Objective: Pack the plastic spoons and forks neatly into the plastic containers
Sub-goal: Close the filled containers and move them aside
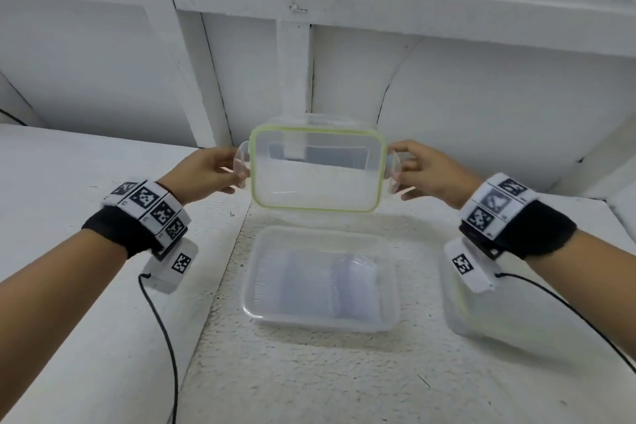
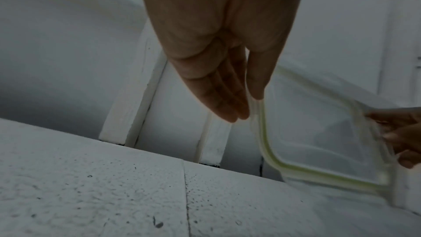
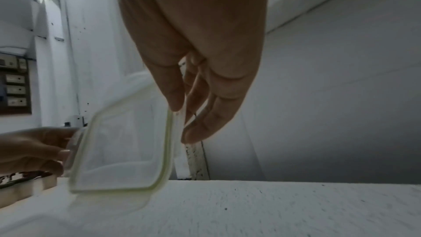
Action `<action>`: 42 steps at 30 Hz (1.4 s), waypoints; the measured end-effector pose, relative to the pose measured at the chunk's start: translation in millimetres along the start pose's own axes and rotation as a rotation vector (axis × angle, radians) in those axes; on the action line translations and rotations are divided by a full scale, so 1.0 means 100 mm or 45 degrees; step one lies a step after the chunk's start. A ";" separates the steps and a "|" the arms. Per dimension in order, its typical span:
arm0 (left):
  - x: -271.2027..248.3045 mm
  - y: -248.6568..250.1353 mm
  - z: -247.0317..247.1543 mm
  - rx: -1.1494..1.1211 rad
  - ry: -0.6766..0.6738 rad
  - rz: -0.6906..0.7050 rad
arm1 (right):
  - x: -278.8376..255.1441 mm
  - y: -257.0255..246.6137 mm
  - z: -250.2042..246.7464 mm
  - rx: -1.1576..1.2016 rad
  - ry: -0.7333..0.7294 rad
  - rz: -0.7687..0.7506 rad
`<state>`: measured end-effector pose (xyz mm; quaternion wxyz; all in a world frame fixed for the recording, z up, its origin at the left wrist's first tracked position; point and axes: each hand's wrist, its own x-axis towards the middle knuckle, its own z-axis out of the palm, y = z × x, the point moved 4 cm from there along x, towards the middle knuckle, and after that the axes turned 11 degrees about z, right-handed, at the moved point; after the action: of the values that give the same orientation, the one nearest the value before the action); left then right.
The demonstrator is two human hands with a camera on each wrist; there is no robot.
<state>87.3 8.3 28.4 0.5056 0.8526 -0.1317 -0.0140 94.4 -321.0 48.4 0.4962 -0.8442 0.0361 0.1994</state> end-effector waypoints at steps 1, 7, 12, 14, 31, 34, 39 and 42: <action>-0.09 0.05 0.01 0.039 -0.022 0.060 | -0.13 0.05 -0.02 -0.017 0.007 -0.042; -0.63 0.21 0.24 0.387 -0.119 0.442 | -0.76 0.46 0.08 -0.418 0.130 -0.313; -0.93 0.00 0.46 0.435 -0.177 0.522 | -0.97 0.76 0.34 -0.763 0.106 -0.350; -0.99 -0.05 0.51 0.505 -0.194 0.483 | -1.01 0.82 0.43 -0.778 0.091 -0.322; -1.01 -0.20 0.72 -0.437 0.331 -0.486 | -0.87 0.92 0.64 0.290 0.211 0.289; -1.03 -0.19 0.73 -0.470 0.343 -0.484 | -0.87 0.93 0.66 0.297 0.221 0.311; -1.04 -0.19 0.71 -0.469 0.357 -0.477 | -0.88 0.93 0.69 0.262 0.222 0.309; -1.07 -0.21 0.71 -0.441 0.351 -0.470 | -0.90 0.94 0.68 0.243 0.232 0.295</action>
<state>-22.4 -17.3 -36.4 0.6456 0.7570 0.1000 -0.0119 -32.9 -322.8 -24.8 0.5424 -0.7982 0.1965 0.1736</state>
